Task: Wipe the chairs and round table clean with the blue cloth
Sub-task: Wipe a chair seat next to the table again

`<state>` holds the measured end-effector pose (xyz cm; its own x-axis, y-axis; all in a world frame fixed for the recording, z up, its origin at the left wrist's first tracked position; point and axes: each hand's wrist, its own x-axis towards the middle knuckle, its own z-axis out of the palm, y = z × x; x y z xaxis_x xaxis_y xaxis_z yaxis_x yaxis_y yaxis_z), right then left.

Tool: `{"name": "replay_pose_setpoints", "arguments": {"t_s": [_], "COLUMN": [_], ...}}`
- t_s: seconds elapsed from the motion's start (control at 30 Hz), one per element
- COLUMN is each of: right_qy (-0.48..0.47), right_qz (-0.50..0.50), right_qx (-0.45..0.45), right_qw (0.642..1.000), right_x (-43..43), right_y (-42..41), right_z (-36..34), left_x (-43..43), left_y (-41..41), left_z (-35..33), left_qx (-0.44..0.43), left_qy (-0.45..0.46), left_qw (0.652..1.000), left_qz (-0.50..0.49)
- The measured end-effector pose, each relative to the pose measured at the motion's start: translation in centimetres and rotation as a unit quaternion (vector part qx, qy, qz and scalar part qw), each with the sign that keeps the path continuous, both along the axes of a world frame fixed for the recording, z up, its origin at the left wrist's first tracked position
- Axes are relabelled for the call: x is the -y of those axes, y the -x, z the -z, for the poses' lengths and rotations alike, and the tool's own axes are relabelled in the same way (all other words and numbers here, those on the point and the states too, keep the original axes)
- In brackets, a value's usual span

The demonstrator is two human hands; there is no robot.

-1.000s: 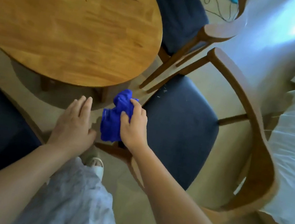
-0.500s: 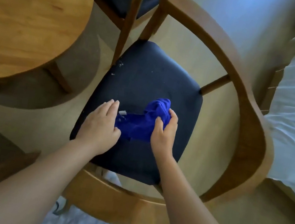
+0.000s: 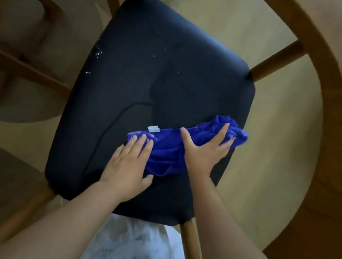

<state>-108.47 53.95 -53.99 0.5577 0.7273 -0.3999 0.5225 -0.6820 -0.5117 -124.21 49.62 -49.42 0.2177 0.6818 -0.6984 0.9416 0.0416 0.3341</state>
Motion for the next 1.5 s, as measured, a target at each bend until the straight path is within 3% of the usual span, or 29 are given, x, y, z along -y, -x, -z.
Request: {"name": "replay_pose_setpoints", "arguments": {"t_s": [0.1,0.37,0.63,0.73,0.8,0.9,1.13,1.27,1.43,1.5], "right_qy": [0.004,-0.147,-0.178,-0.211,-0.222,-0.201,-0.166,-0.119,-0.04,0.009], "right_qz": [-0.014,-0.136,-0.232,-0.225,-0.276,-0.382,-0.463,-0.622,-0.652,-0.628], "right_qx": [0.042,0.091,0.052,0.027,0.001,-0.017,-0.019,-0.003,-0.059,-0.115], "right_qw": [0.999,0.975,0.955,0.951,0.935,0.902,0.87,0.774,0.755,0.77], "right_x": [-0.6,-7.7,-19.0,-20.3,-19.8,-18.6,-17.6,-14.0,-12.6,-12.5], "right_y": [0.0,1.8,7.8,10.5,12.9,16.8,18.7,21.2,22.4,21.8], "right_z": [1.7,3.9,3.7,3.7,3.7,3.7,2.8,2.4,0.4,-0.6], "left_x": [0.3,-3.3,-6.6,-6.9,-6.9,-6.7,-5.3,-4.3,-4.0,-4.0], "left_y": [-0.2,0.5,4.7,6.4,7.3,8.6,11.3,11.7,11.8,11.9], "left_z": [1.2,3.1,4.3,4.8,5.2,5.3,5.6,5.8,4.6,4.4], "left_qx": [-0.024,-0.006,-0.001,0.004,0.011,0.005,0.001,-0.004,0.029,0.039], "left_qy": [-0.004,-0.193,-0.213,-0.198,-0.196,-0.204,-0.17,-0.135,-0.135,-0.144], "left_qw": [0.998,0.981,0.977,0.979,0.978,0.974,0.968,0.95,0.92,0.916], "left_qz": [0.049,0.027,-0.007,-0.051,-0.075,-0.093,-0.186,-0.283,-0.366,-0.372]}}
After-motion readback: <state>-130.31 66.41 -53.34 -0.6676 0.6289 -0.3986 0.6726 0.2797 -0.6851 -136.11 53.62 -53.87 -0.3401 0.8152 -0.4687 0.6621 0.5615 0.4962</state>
